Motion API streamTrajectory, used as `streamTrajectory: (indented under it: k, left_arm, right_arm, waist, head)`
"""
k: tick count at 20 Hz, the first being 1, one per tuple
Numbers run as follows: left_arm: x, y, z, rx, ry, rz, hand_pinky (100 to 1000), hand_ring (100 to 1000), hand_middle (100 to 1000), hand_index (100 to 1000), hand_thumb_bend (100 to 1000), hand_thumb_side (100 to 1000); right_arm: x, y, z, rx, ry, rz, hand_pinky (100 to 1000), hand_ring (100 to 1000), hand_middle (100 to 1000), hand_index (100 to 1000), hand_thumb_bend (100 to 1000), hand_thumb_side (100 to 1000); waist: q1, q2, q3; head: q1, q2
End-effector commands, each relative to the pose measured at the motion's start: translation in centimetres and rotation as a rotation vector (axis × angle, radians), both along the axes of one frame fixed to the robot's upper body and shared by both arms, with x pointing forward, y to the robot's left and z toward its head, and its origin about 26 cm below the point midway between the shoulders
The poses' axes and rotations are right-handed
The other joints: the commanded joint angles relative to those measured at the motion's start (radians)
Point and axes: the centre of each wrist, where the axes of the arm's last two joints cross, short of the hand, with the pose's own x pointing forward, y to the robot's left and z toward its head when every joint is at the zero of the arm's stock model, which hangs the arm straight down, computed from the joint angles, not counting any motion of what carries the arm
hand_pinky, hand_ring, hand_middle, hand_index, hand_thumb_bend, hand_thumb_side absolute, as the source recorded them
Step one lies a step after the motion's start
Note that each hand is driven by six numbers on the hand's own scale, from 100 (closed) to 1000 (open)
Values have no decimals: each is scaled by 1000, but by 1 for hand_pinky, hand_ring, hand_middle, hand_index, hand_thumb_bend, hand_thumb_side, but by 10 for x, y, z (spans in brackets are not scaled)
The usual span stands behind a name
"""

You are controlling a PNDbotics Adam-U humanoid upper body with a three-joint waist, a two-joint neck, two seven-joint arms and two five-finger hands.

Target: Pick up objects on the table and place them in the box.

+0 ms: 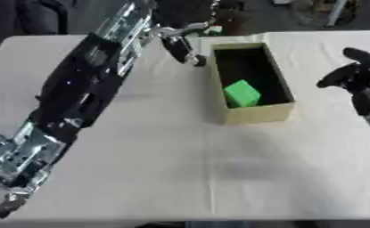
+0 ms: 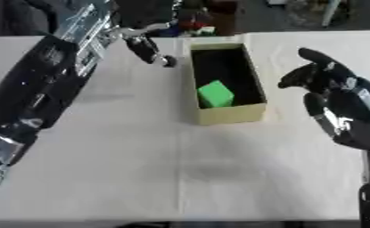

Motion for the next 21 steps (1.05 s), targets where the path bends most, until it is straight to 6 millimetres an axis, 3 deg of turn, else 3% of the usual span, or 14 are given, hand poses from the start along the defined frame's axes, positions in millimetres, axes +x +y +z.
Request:
streamTrajectory:
  k: [1, 5, 7, 8, 9, 10, 11, 12, 21]
  left_arm:
    - [-14, 17, 17, -68, -71, -36, 728, 707, 704, 881, 300, 100]
    - [-29, 32, 8, -217, -88, -47, 702, 673, 667, 857, 109, 100]
    - [-38, 40, 4, -302, -100, -42, 681, 647, 639, 839, 100, 120]
    - [-42, 44, 2, -347, -107, -39, 671, 636, 627, 831, 100, 213]
    - [-47, 47, 0, -391, -114, -36, 671, 636, 627, 831, 100, 213]
    - [-51, 50, -3, -435, -118, -36, 662, 626, 617, 820, 100, 307]
    - [-55, 52, -5, -483, -124, -34, 660, 624, 614, 817, 100, 346]
    - [-60, 54, -8, -530, -129, -32, 651, 613, 602, 805, 100, 506]
    - [-96, 58, -52, -937, -101, 5, 634, 603, 590, 787, 100, 564]
  right_arm:
    - [0, -8, 8, -19, -39, -20, 830, 742, 705, 1000, 100, 468]
    - [-1, -15, 10, -12, -47, -56, 830, 742, 705, 1000, 100, 469]
    - [-1, -18, 11, -11, -50, -70, 830, 742, 705, 1000, 100, 468]
    - [-1, -19, 12, -11, -52, -76, 830, 742, 705, 1000, 100, 469]
    - [-1, -20, 12, -10, -54, -82, 830, 742, 705, 1000, 100, 469]
    - [-2, -21, 13, -8, -57, -89, 830, 743, 705, 1000, 100, 468]
    - [-2, -22, 14, -6, -60, -95, 830, 743, 705, 1000, 100, 468]
    - [-2, -23, 15, -6, -63, -102, 830, 743, 705, 1000, 100, 468]
    - [-4, -29, 18, 3, -69, -134, 829, 743, 704, 1000, 100, 471]
  waist:
    - [-4, -15, 14]
    - [-3, -12, 40]
    - [-3, -11, 52]
    - [-3, -10, 57]
    - [-2, -9, 61]
    - [-2, -7, 64]
    - [-2, -5, 66]
    - [-2, -2, 68]
    - [1, 2, 80]
  head:
    - [-18, 5]
    - [-34, 5]
    - [-44, 5]
    - [-47, 5]
    - [-50, 5]
    - [-56, 5]
    - [-59, 5]
    - [-63, 5]
    - [-74, 5]
